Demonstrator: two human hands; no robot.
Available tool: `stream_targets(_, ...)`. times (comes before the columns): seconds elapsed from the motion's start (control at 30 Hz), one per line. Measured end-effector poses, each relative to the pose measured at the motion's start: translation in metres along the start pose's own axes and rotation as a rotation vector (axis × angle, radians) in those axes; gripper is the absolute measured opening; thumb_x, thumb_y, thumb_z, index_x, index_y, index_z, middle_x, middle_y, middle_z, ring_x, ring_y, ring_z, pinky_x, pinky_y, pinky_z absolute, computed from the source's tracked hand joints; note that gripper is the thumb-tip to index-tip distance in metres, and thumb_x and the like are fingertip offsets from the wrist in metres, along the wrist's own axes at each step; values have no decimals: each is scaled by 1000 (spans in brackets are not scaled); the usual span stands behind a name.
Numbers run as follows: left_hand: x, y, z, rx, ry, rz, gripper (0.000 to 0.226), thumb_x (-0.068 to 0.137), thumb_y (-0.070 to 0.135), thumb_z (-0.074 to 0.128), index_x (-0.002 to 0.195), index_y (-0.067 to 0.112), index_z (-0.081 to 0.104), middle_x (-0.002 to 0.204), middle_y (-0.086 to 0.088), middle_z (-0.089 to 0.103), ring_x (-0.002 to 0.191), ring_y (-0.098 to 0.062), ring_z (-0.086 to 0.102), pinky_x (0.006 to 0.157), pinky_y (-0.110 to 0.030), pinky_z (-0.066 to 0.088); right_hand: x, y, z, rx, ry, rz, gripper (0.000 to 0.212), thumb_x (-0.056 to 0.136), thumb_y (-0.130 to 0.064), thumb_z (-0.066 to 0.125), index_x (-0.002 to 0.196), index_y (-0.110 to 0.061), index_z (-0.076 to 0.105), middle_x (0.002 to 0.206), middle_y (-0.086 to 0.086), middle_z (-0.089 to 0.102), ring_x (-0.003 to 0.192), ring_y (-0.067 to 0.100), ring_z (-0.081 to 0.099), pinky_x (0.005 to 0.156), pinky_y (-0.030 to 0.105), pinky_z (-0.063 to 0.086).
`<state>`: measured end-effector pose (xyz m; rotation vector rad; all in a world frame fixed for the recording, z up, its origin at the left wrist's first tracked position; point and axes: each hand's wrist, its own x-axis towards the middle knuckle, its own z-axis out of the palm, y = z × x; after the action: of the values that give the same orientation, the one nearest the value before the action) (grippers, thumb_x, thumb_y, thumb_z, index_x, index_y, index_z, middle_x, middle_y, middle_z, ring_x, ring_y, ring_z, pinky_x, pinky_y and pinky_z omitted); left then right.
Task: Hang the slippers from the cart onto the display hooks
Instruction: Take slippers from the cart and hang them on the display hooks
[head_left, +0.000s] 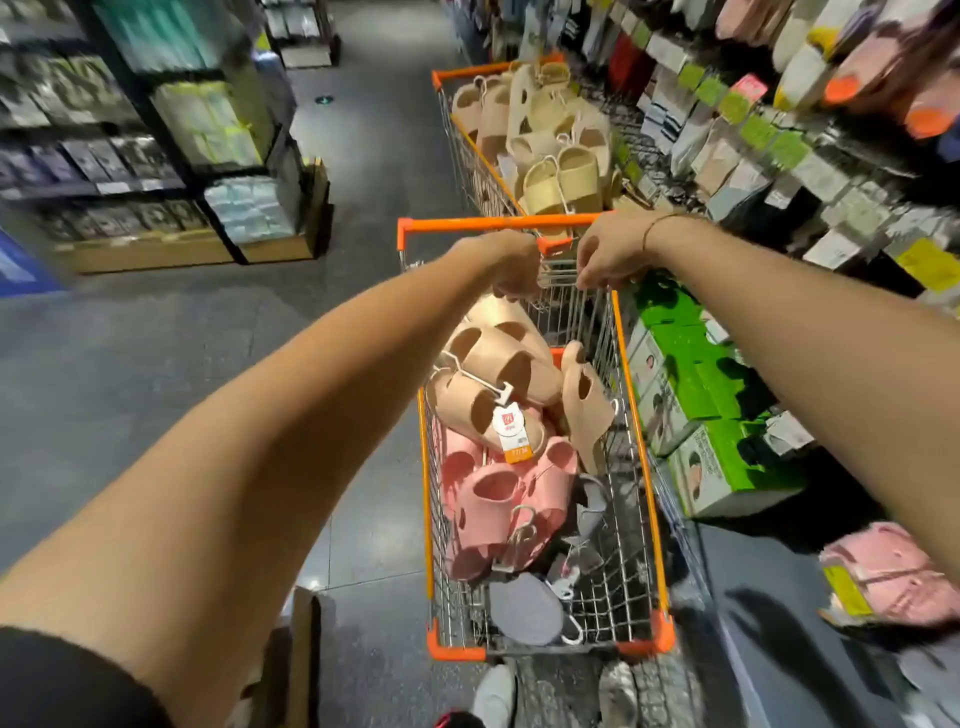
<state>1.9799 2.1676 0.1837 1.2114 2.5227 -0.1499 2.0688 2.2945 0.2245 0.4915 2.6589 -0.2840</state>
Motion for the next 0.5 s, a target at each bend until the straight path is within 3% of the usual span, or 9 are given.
stream_targets(0.13, 5, -16, 84, -19, -11, -35, 36, 97, 32, 57, 128, 15, 65, 122, -8, 67, 108, -31, 62, 86, -36, 49, 35, -16, 74, 34, -64, -51, 13, 87, -24, 72, 93, -13, 72, 73, -2, 63, 74, 20, 61, 63, 27, 47)
stream_targets(0.23, 13, -32, 143, -148, -46, -104, 36, 94, 33, 61, 119, 8, 70, 119, -12, 68, 107, -32, 61, 86, -35, 49, 63, -21, 124, 50, -94, -59, 12, 87, -23, 71, 94, -13, 72, 73, 3, 64, 64, 19, 59, 55, 24, 47)
stream_targets(0.4, 20, -56, 221, -489, -58, -302, 34, 92, 24, 56, 111, -2, 64, 112, -21, 65, 107, -36, 61, 87, -38, 48, 105, -30, 191, 33, -85, -75, 26, 89, -24, 66, 107, -6, 71, 112, 17, 67, 100, 33, 61, 77, 32, 46)
stream_targets(0.5, 40, -73, 249, -709, 71, -449, 34, 85, 15, 56, 113, -2, 62, 116, -21, 65, 110, -36, 62, 91, -42, 51, 126, -34, 219, 149, -64, -76, 24, 86, -22, 67, 105, -7, 71, 114, 17, 67, 106, 33, 61, 82, 30, 46)
